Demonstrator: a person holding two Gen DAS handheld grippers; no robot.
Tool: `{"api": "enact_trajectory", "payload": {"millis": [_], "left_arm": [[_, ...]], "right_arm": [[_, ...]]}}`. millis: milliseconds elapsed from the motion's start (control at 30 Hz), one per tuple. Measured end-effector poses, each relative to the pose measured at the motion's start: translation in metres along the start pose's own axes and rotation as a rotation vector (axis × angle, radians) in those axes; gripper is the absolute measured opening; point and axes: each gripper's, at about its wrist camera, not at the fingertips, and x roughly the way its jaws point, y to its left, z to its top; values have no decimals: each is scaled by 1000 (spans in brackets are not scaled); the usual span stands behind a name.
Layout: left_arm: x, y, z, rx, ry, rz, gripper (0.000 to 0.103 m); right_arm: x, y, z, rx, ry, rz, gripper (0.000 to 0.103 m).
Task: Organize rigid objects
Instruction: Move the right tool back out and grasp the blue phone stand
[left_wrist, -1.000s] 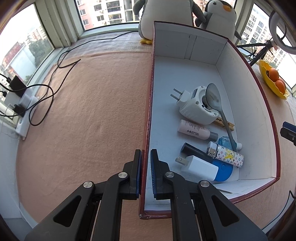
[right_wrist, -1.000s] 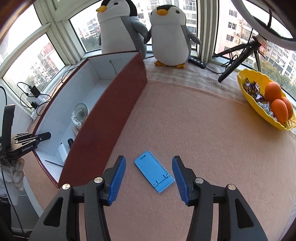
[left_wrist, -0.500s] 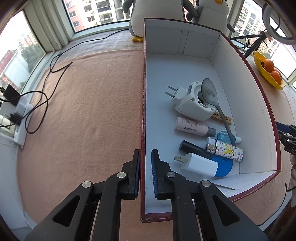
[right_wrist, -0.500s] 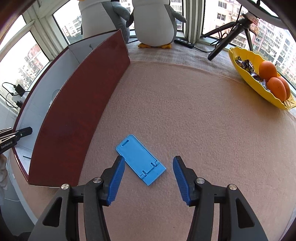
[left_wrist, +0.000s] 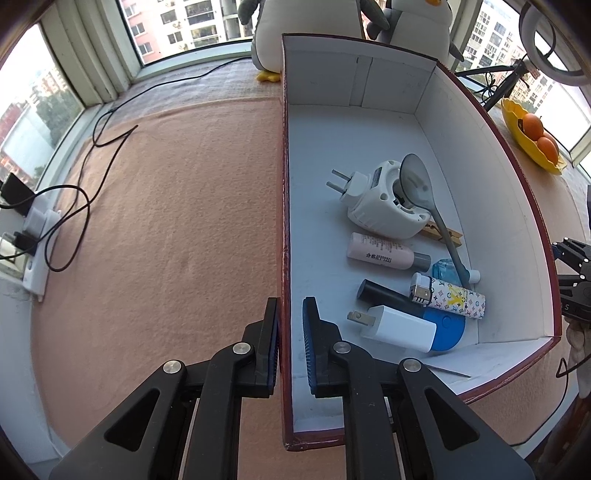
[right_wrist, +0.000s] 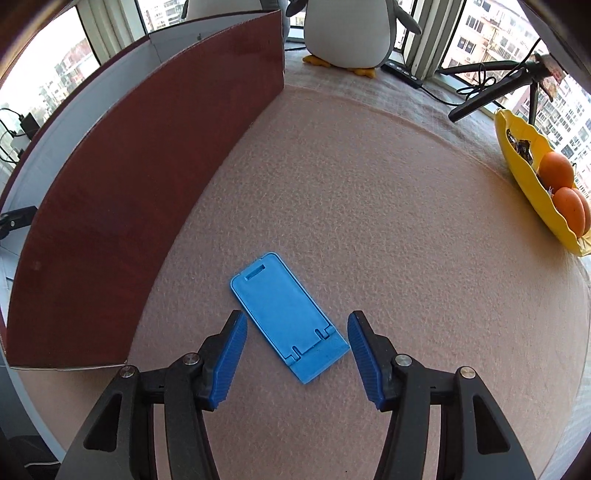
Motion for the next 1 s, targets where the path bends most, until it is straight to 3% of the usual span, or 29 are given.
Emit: {"api": "enact_trajectory", "payload": {"millis": [300, 533, 1000], "left_arm": [[0, 0, 0, -1, 0, 0, 11], [0, 0, 0, 0, 0, 0, 11], [1, 0, -1, -12, -6, -3, 11]], "right_arm": [[8, 2, 5, -27, 30, 13, 52], [6, -1, 2, 6, 32, 32, 36], [-19, -16, -5, 84, -43, 48, 33]]}}
